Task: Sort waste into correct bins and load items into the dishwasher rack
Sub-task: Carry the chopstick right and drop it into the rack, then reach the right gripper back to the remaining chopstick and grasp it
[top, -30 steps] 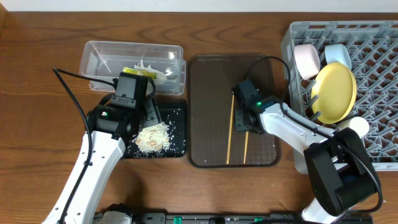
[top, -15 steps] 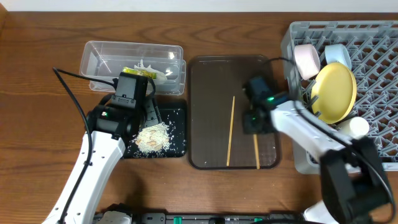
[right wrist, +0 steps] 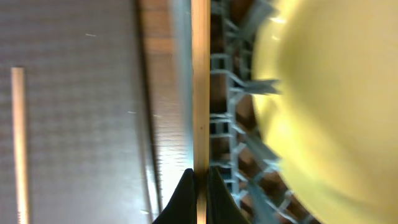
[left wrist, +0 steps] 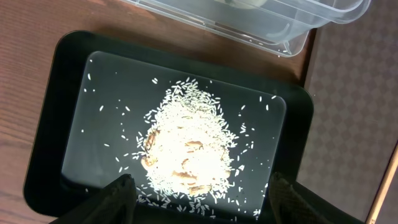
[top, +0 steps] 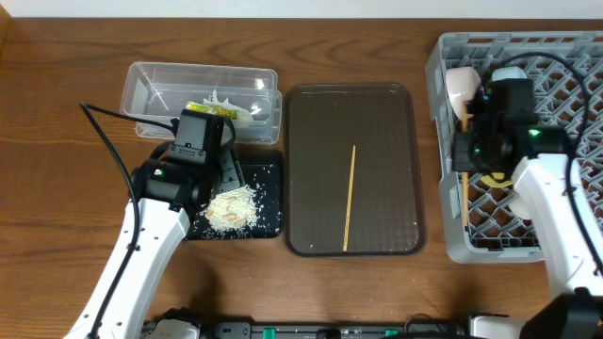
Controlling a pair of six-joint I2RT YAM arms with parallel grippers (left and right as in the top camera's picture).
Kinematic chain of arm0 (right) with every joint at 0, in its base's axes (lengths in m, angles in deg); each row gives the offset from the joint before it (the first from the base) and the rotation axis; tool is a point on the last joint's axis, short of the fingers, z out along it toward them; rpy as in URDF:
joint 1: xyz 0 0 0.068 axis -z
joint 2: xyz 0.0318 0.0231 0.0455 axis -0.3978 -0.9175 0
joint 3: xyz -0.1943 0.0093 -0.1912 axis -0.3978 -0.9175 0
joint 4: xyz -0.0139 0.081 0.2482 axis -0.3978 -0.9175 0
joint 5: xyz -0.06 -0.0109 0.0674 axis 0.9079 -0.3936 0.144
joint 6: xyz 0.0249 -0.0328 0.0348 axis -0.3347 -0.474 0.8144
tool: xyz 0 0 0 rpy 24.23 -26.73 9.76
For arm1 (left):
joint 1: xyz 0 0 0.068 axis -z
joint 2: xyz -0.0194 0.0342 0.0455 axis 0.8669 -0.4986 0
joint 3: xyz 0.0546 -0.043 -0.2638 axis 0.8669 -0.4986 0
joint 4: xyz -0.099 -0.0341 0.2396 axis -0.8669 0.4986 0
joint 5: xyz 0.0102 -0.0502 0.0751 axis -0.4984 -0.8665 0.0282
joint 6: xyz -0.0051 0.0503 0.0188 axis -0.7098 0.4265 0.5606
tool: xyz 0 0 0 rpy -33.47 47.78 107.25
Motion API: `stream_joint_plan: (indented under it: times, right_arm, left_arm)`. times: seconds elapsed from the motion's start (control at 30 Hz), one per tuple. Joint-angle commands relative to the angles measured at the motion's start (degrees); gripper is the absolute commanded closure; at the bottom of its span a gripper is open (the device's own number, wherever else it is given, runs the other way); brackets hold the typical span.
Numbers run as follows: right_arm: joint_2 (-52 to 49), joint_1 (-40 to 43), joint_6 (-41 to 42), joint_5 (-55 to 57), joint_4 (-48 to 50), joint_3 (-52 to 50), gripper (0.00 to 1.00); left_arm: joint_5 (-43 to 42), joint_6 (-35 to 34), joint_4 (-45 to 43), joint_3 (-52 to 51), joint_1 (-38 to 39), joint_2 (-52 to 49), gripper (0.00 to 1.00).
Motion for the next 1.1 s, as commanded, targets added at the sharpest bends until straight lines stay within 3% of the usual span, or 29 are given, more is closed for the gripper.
stream_joint_plan:
  times: [0.0, 0.2, 0.37, 0.63, 0.87, 1.07]
  right_arm:
    - [-1.88, 2.56, -3.45, 0.11, -0.31, -0.33, 0.99]
    - [-5.44, 3.02, -3.43, -0.11, -0.37, -0.33, 0.99]
    - [-7.17, 2.95, -3.37, -0.13, 0.04, -0.33, 0.93]
    - [-3.78, 2.75, -3.39, -1.31, 0.70, 1.84, 0.72]
    - [2.05, -2.14, -2.91, -14.45, 3.89, 3.65, 0.72]
    - [1.01, -11.13, 0.11, -14.08, 5.81, 2.38, 0.71]
  left_arm:
    - [0.68, -0.33, 0.20, -0.13, -0.17, -0.33, 0.29]
    - [0.68, -0.33, 0.20, -0.13, -0.17, -0.33, 0.29]
    - [0.68, -0.33, 0.22, -0.13, -0.17, -0.33, 0.29]
    - [0.68, -0.33, 0.22, -0.13, -0.17, -0.33, 0.29]
    - [0.70, -0.33, 0.17, -0.13, -0.17, -0.33, 0.29]
    - [0.68, -0.33, 0.17, -0.13, -0.17, -0.33, 0.29]
